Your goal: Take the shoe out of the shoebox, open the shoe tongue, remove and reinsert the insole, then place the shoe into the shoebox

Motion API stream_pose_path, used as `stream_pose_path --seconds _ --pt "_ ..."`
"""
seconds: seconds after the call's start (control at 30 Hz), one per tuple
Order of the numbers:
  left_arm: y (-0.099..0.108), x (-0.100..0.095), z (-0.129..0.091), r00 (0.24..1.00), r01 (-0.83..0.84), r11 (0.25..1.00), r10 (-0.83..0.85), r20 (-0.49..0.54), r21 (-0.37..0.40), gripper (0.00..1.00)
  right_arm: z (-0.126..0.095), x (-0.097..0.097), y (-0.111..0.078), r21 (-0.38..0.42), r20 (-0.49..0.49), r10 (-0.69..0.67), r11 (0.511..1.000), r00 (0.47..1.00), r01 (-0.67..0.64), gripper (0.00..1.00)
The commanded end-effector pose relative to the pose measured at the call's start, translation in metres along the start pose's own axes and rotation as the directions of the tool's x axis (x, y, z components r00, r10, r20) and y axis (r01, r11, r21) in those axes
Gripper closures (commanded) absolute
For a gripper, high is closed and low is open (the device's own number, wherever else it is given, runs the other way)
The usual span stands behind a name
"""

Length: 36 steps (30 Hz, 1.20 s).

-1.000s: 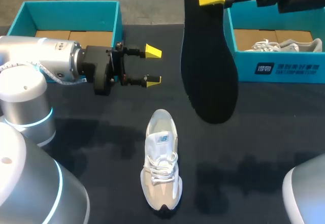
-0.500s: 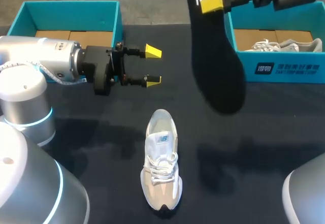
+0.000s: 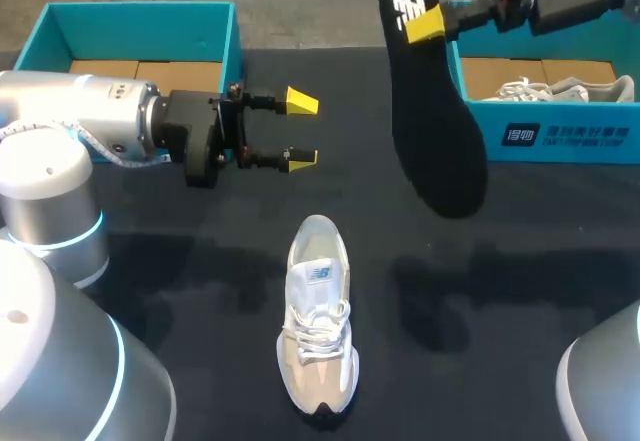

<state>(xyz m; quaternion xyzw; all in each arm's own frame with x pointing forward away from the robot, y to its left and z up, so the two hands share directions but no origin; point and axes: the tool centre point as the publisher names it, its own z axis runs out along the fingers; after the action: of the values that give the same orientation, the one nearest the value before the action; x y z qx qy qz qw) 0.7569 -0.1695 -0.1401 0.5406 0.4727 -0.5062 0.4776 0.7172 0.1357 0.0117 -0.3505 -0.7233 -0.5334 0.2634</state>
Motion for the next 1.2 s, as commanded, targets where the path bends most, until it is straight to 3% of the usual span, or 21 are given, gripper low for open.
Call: stream_pose_path --seconds 0.03,0.53,0.77,1.2 --pt "-0.001 0.001 0.001 1.0 -0.002 1.0 0.002 0.001 -0.004 0.0 0.002 -0.001 -0.005 -0.016 -0.002 0.001 1.0 1.0 -0.001 1.0" --pt "-0.001 0.001 0.001 1.0 -0.002 1.0 0.002 0.001 -0.004 0.0 0.002 -0.001 -0.005 -0.016 -0.002 0.001 1.0 1.0 -0.001 1.0" --pt "-0.001 0.001 0.001 1.0 -0.002 1.0 0.002 0.001 -0.004 0.0 0.012 -0.042 -0.009 -0.063 -0.026 0.09 0.994 0.996 -0.092 1.0" --pt "-0.001 0.001 0.001 1.0 -0.002 1.0 0.002 0.001 -0.004 0.0 0.02 -0.088 0.0 -0.129 -0.009 0.24 0.962 0.971 -0.239 1.0"
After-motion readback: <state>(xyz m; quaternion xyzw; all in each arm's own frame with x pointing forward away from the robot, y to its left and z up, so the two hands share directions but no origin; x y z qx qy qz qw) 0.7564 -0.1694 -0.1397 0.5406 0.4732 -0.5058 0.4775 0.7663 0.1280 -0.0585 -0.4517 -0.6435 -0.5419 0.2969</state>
